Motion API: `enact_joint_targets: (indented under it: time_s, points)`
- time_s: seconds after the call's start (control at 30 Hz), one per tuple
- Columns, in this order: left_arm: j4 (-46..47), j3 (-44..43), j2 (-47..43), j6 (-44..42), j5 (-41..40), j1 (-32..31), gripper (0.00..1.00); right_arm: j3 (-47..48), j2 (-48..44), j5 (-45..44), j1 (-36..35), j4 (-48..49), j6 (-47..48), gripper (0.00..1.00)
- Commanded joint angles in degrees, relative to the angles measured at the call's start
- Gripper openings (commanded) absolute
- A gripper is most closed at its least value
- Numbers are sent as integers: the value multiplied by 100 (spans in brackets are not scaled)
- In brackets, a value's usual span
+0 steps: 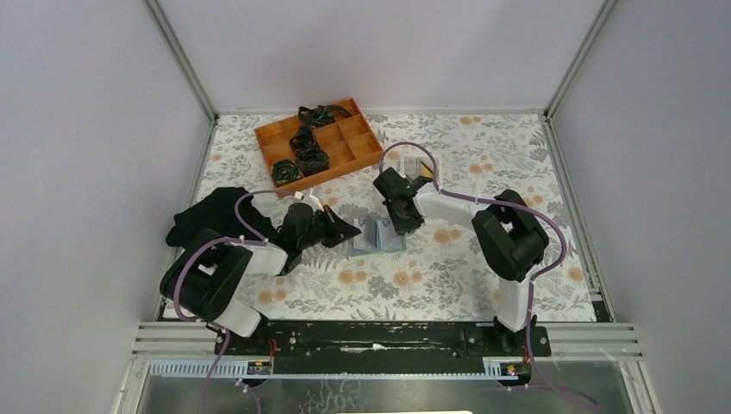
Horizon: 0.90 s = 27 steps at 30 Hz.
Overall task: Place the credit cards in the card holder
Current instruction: Turn over the card slot in the card holder.
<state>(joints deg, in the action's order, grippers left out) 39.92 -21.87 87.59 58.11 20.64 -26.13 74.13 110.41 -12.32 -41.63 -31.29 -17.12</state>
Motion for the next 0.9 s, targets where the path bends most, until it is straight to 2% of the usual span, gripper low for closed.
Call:
enact_joint_targets:
  time_s: [0.0,0.43,0.63,0.87]
  points:
    - [402,-279,83,67,72,-146,0,109,17,-139,14,95,74,26]
    - [363,-602,438,48,18,-542,0,168,-234,-519,184,-7,23,27]
    - [-352,-662,106,-249,-429,-540,0,219,-450,-552,266,-16,74,27]
    - [-354,-621,273,-100,-859,-534,0,319,-257,-208,269,-41,74,27]
